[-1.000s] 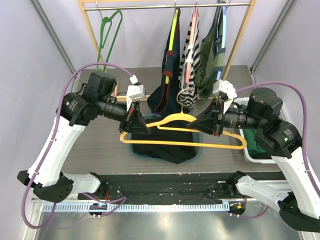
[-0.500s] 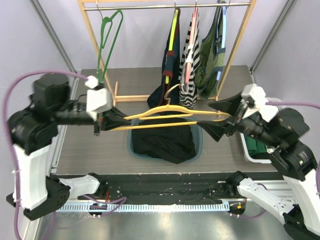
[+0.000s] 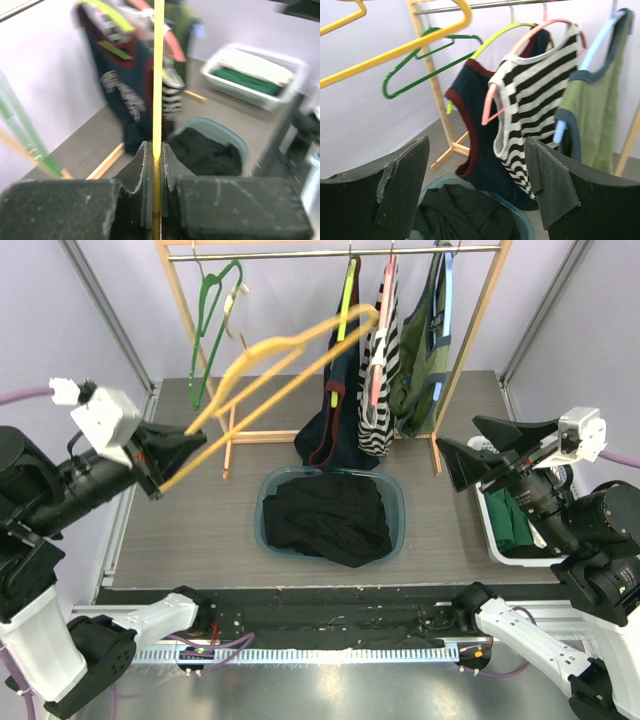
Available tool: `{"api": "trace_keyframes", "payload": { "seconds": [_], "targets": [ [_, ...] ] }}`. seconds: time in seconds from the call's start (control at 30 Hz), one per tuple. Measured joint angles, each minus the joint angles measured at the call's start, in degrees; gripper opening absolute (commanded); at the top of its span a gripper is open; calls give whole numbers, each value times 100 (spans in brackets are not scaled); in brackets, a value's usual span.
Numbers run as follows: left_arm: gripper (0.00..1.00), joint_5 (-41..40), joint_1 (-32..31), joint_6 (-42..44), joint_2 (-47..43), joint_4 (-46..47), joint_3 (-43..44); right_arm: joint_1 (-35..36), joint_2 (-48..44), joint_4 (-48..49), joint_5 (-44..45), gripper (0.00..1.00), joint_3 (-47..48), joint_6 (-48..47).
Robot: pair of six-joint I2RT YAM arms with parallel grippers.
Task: Remove the tank top from the hanger
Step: Place the hanger at the clothesline.
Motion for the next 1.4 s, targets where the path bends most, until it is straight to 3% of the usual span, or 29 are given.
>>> {"api": "trace_keyframes", "payload": {
  "seconds": [0.23,0.6,0.97,1.4],
  "targets": [
    [0,-1552,267,-761,122,645,-240,0,-2,-9,743,83,7,50],
    [0,-2736,542,-1274,352,953,-1408,0,184,-114,1351,82,74,286],
    [0,-2837,542,-1296,1711,984,-1086,0,422,-122,1303,78,26,428],
    [0,-2433,542,-1290,1862,1537,-870,0,450,-118,1294,75,-365,420]
  ]
}}
